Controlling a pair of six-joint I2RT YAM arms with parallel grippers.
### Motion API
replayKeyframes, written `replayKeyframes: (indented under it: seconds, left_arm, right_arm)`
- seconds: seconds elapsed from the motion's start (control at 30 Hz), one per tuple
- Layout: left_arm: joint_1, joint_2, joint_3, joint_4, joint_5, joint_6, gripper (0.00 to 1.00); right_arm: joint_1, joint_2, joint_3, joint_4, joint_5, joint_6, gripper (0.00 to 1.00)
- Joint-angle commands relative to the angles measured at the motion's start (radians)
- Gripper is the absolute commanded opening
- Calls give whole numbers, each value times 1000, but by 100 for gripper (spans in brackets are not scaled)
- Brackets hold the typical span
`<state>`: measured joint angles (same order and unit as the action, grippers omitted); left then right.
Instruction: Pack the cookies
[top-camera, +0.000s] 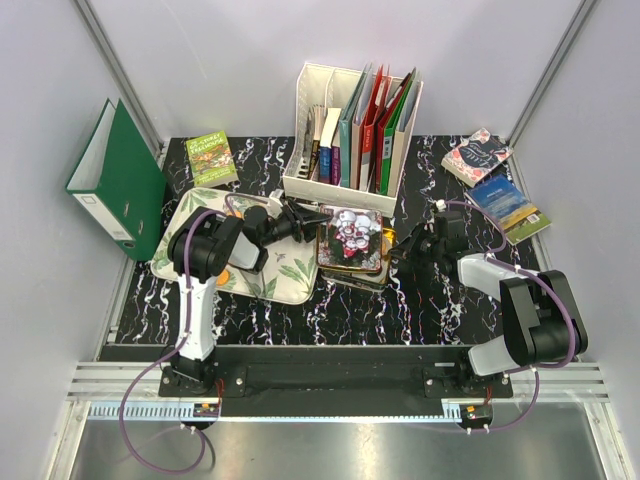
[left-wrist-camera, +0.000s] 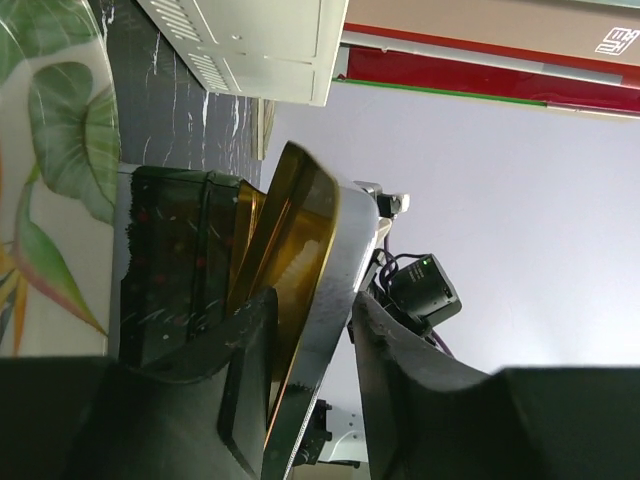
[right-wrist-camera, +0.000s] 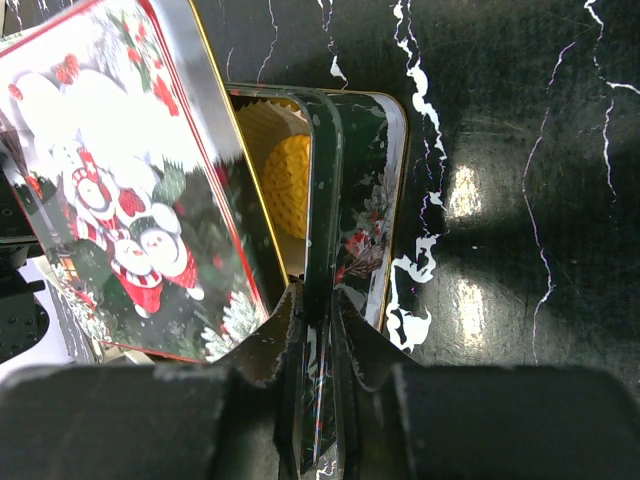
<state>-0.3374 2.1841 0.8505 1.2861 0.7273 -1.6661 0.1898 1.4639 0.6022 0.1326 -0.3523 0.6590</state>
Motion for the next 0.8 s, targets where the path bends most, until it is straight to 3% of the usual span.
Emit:
replayKeyframes:
  seconds: [0.0, 0.4, 0.6, 0.77]
  left_arm:
    - [9, 0, -4, 372, 40, 6, 40]
    - [46, -40, 1, 251, 92, 64, 43]
    - [63, -121, 7, 50, 138, 207, 45]
    - [61, -207, 28, -238, 153, 374, 42]
  right_arm:
    - [2, 29, 5, -41, 35, -24, 0]
    - [2, 27, 4, -41, 36, -25, 0]
    - [2, 30, 7, -39, 32, -24, 0]
    - [0, 27, 4, -41, 32, -24, 0]
